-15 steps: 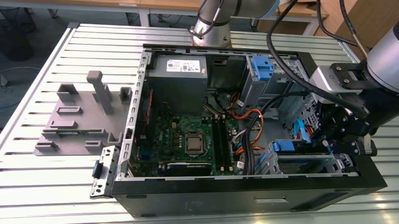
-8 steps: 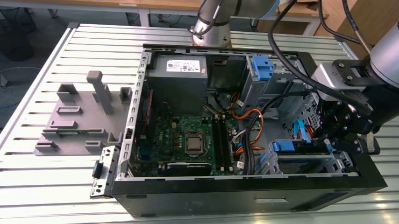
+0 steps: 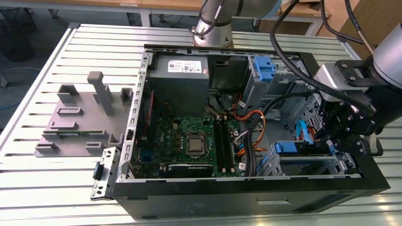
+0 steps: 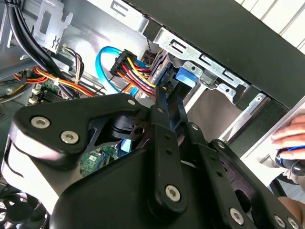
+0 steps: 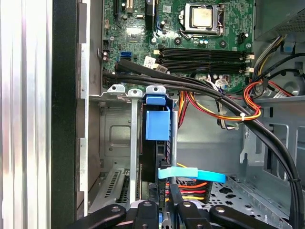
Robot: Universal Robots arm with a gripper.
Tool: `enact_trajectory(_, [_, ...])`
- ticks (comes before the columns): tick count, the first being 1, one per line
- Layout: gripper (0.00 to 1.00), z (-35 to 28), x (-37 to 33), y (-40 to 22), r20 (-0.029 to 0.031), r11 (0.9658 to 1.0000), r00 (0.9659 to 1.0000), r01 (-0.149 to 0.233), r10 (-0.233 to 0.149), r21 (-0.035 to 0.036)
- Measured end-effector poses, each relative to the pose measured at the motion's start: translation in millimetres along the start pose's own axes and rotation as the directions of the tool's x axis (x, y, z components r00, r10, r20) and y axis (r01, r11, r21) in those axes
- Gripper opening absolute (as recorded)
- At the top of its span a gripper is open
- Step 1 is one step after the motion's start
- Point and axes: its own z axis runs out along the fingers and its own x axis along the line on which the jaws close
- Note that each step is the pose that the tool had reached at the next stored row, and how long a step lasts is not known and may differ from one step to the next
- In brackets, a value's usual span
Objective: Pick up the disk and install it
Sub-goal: 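Insert the second disk wire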
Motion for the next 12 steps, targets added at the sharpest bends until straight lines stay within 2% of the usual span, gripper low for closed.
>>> enact_trajectory(5, [0.24,-6.1,-0.3,-0.2,-0.0001,1.0000,1.0000,0.000,0.000,0.0000])
enact_trajectory(12, [0.24,-6.8,-0.4,-0.2,0.0000,1.0000,1.0000,0.000,0.000,0.0000])
